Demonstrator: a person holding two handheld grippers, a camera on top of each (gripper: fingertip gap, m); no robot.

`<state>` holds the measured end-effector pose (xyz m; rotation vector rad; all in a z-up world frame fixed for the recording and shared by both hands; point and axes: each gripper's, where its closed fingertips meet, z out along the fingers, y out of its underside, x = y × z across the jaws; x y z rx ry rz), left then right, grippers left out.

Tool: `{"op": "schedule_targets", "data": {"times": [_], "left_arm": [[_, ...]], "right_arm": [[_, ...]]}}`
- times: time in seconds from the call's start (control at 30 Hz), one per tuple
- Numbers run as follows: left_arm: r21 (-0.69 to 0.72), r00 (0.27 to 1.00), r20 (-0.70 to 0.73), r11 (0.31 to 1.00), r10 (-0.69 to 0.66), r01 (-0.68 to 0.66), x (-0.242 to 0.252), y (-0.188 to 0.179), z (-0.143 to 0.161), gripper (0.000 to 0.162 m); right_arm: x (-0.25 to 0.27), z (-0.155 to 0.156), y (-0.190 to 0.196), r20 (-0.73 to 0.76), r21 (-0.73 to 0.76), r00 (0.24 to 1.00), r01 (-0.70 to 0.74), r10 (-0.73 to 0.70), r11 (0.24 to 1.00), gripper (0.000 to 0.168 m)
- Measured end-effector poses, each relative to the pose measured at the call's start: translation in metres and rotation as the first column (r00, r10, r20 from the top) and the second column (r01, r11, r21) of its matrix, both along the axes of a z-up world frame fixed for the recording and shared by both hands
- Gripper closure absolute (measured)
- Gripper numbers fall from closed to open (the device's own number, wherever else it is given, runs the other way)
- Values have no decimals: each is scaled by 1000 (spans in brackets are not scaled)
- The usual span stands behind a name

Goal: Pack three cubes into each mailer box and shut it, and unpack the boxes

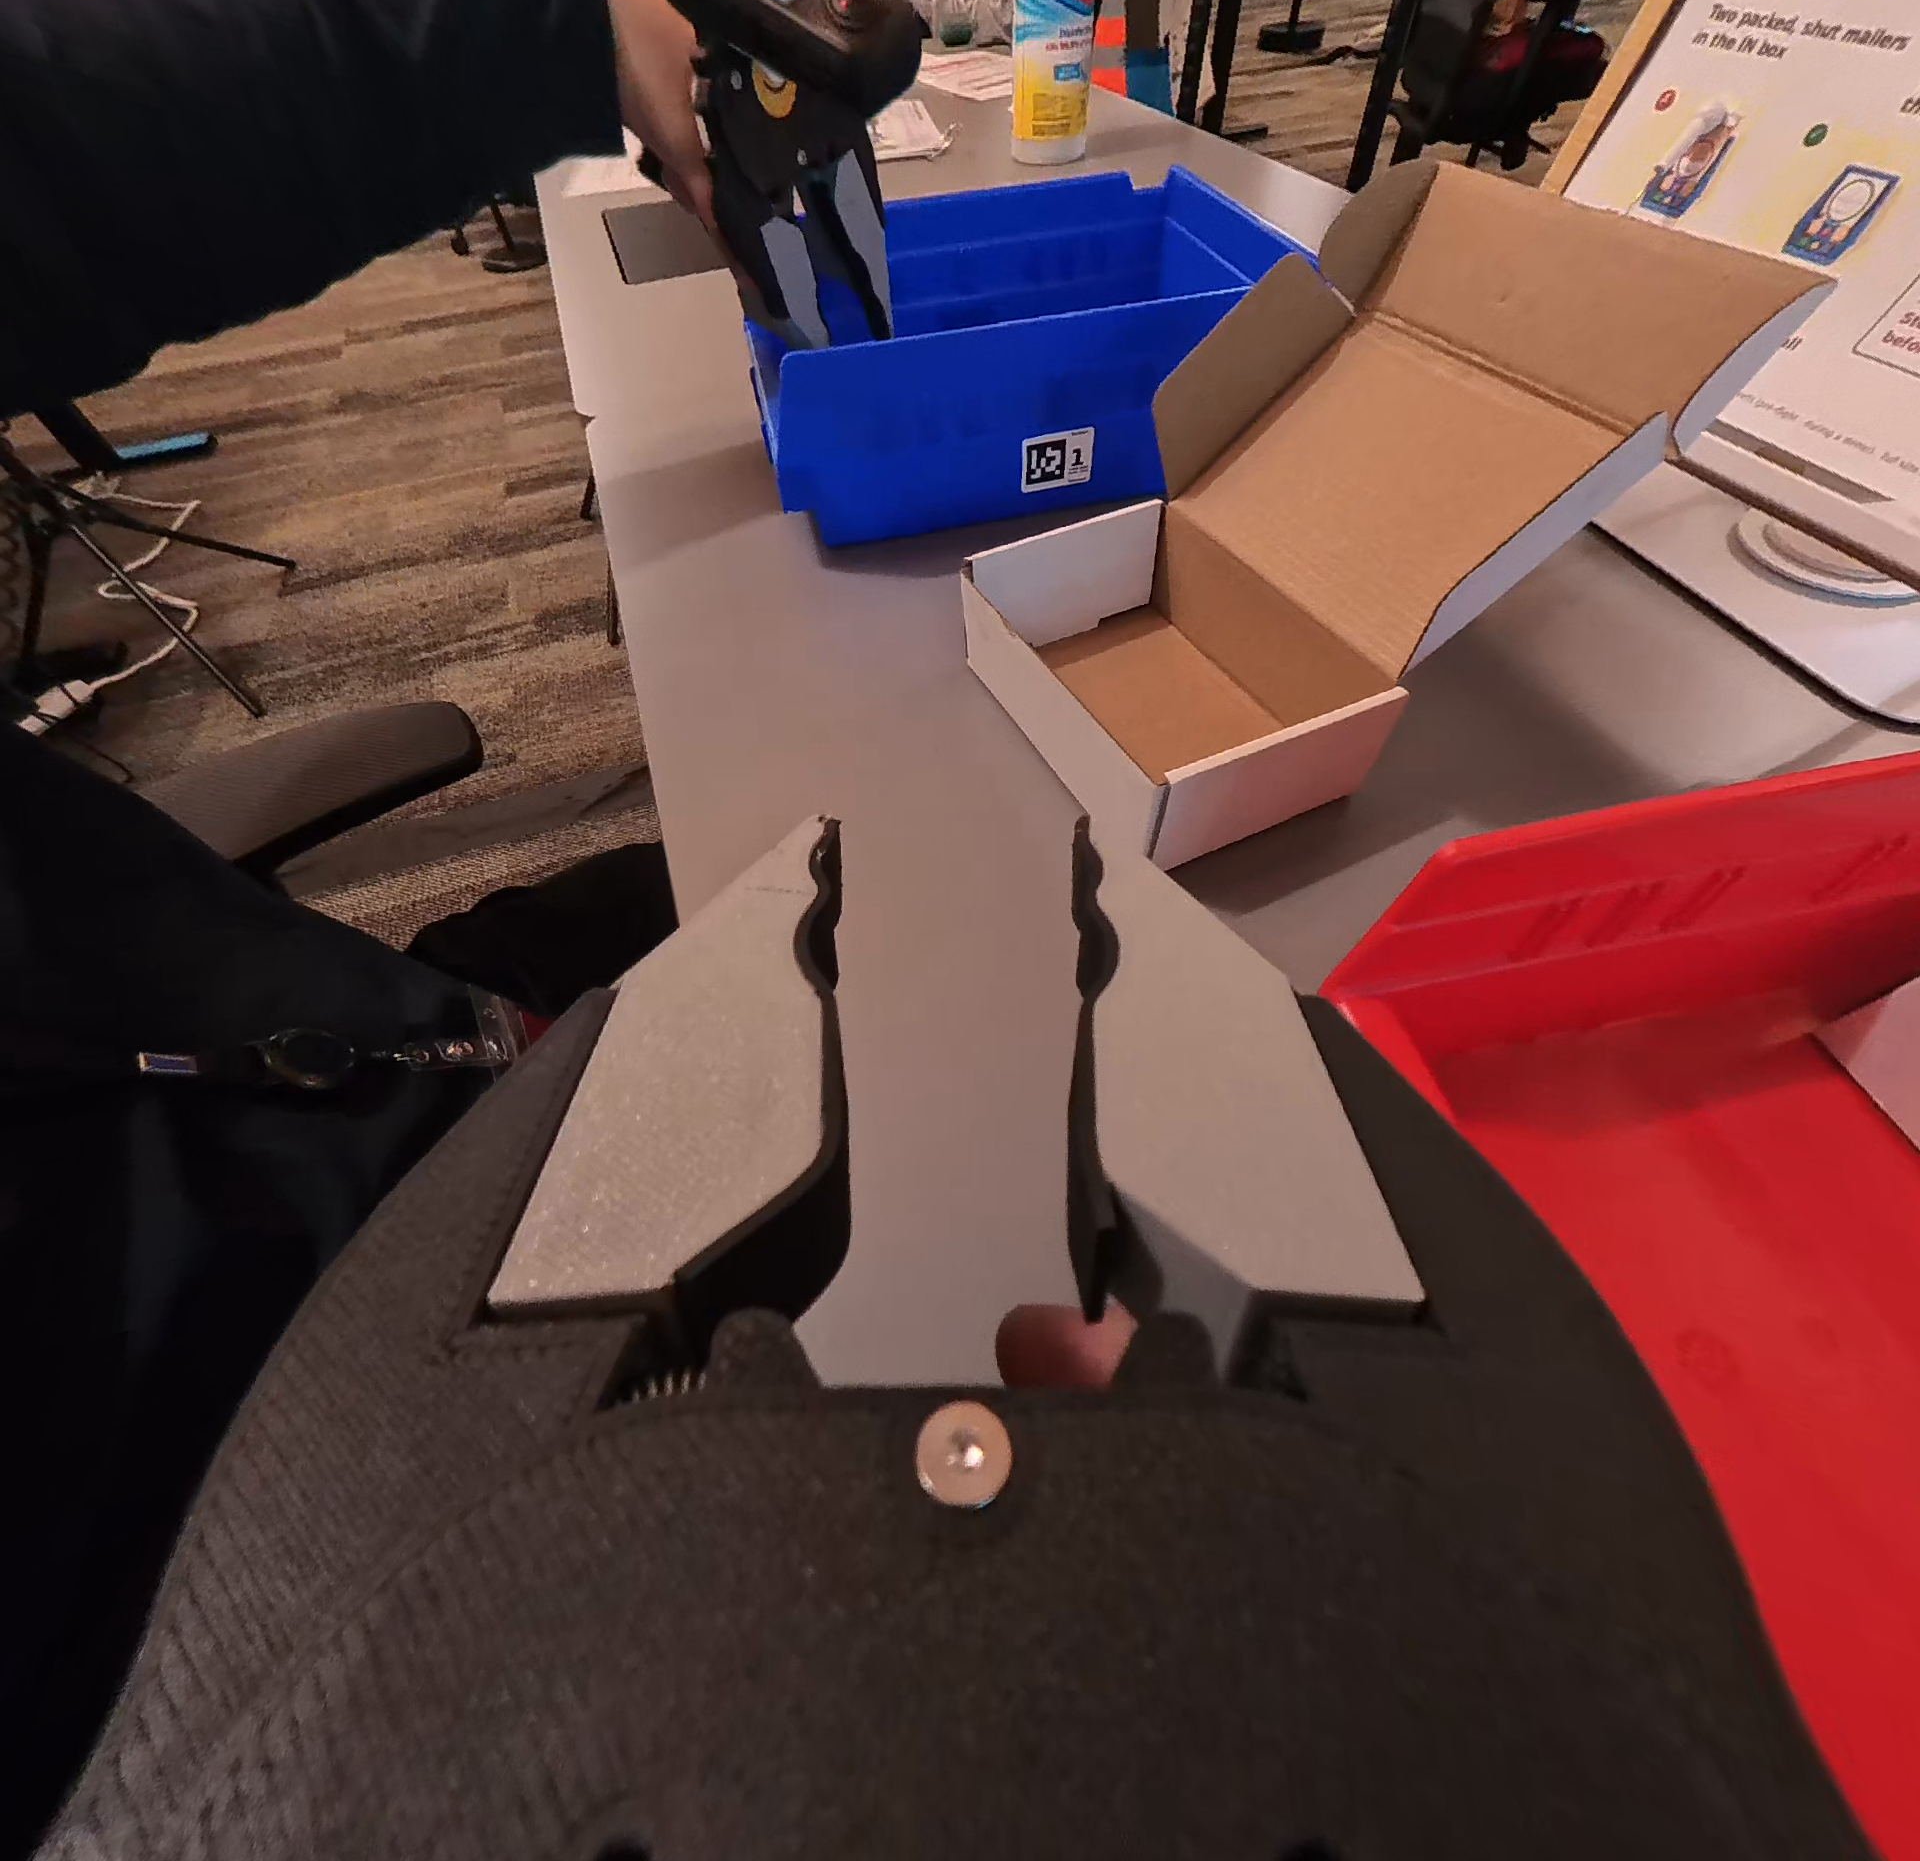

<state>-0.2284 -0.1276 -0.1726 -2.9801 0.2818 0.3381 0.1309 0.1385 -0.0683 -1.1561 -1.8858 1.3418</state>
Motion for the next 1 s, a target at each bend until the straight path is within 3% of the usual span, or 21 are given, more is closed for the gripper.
{"op": "schedule_targets", "data": {"times": [0.1, 0.23, 0.4, 0.57, 0.7, 0.83, 0.9, 1.0], "left_arm": [[10, 1000, -22, 1000, 5, -5, 1, 1, -1, 117], [-108, 998, -58, 994, 25, -31, -6, -18, -15, 113], [-70, 1000, 29, 997, 12, -10, 2, -13, -16, 115], [8, 994, -78, 997, -72, 73, -4, 3, 16, 115], [253, 976, -187, 955, -109, 155, 6, 48, 77, 116], [498, 961, -220, 827, -170, 260, 54, 118, 129, 116], [533, 951, -214, 789, -223, 305, 86, 153, 132, 116], [477, 930, -213, 798, -301, 368, 128, 202, 108, 116]], "right_arm": [[4, 3, -2, -9, 7, 1000, -8, 9, 1000, 126], [8, 7, -5, -22, 17, 1000, -21, 21, 1000, 126], [11, 6, -5, -28, 53, 999, -26, 27, 998, 126], [7, 4, -7, -19, 31, 999, -36, 37, 999, 126], [2, -8, -11, 18, 32, 999, -49, 49, 998, 126], [-10, -19, -27, 43, -3, 996, -75, 75, 997, 127], [-17, -24, -45, 47, -35, 992, -116, 117, 993, 127], [-31, -36, -69, 22, -28, 991, -133, 133, 991, 125]]}}
